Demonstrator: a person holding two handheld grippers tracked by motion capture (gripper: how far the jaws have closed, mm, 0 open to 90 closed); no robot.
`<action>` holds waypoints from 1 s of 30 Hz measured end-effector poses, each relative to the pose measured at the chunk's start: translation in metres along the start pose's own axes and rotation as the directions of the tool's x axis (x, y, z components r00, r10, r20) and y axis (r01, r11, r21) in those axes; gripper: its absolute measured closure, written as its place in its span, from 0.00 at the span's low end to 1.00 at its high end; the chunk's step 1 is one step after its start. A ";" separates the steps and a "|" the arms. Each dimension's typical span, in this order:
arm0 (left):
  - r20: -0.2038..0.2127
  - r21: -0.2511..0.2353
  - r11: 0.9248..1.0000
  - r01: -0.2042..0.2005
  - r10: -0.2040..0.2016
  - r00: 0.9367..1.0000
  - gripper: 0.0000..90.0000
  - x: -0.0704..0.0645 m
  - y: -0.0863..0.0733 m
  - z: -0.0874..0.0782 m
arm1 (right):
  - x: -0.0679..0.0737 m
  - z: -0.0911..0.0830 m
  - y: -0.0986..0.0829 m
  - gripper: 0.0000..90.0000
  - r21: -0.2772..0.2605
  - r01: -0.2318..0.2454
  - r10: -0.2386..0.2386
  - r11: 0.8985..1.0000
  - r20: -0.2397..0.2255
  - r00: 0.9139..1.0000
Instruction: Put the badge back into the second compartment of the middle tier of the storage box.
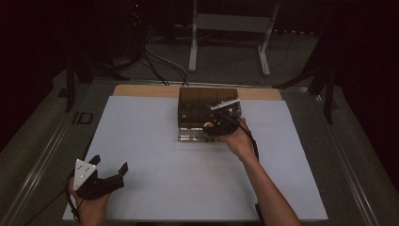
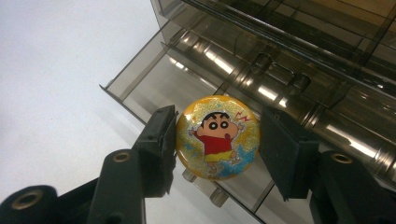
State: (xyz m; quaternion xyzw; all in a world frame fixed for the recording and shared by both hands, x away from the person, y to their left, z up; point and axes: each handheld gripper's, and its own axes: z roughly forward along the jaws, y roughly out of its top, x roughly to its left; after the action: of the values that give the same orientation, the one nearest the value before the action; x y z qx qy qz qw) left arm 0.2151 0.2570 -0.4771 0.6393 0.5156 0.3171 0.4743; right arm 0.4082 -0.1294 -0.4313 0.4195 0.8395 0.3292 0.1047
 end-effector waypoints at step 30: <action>0.000 0.001 1.000 -0.001 0.001 1.000 0.01 0.000 0.000 0.000 | -0.004 0.020 -0.006 0.53 0.059 -0.042 0.040 0.997 0.029 0.999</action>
State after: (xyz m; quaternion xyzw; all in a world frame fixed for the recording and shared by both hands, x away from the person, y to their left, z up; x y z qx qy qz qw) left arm 0.2149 0.2571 -0.4769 0.6399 0.5154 0.3172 0.4736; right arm 0.4161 -0.1257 -0.4503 0.4441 0.8385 0.3003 0.0971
